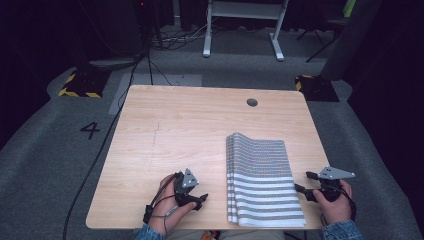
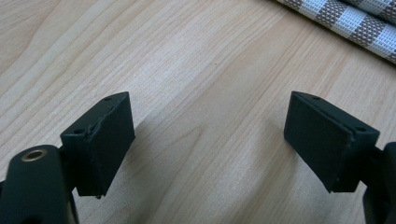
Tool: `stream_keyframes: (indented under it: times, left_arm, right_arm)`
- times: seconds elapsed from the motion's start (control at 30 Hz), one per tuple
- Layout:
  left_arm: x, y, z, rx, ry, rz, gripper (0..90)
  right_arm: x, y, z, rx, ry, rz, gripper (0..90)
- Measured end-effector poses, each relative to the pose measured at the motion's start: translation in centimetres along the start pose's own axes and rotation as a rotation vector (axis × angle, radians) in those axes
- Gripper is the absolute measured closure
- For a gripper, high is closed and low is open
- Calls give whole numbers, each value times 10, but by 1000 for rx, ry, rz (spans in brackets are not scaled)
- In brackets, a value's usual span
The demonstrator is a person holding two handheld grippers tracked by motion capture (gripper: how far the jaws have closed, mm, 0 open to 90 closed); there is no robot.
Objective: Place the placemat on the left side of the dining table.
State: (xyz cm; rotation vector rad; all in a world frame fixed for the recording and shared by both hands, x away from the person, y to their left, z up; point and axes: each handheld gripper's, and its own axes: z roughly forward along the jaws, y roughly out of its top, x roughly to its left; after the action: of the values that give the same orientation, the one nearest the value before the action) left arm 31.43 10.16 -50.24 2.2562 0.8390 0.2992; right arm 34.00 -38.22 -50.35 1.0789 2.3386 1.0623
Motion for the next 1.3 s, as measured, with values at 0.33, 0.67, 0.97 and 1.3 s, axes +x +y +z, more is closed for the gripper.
stream_keyframes:
  times: [0.33,0.67,0.97,1.3]
  left_arm:
    - [0,0,0,1,-6,-6,166]
    - [-1,8,-8,60,-15,-79,273]
    - [-17,40,-27,-59,-87,-68,298]
    - [-30,77,-5,-73,-201,-23,307]
  right_arm:
    - [0,0,0,4,-1,-1,251]
    - [0,0,0,0,-1,1,251]
    - [1,0,0,4,-8,2,250]
    - [2,0,0,4,-19,6,246]
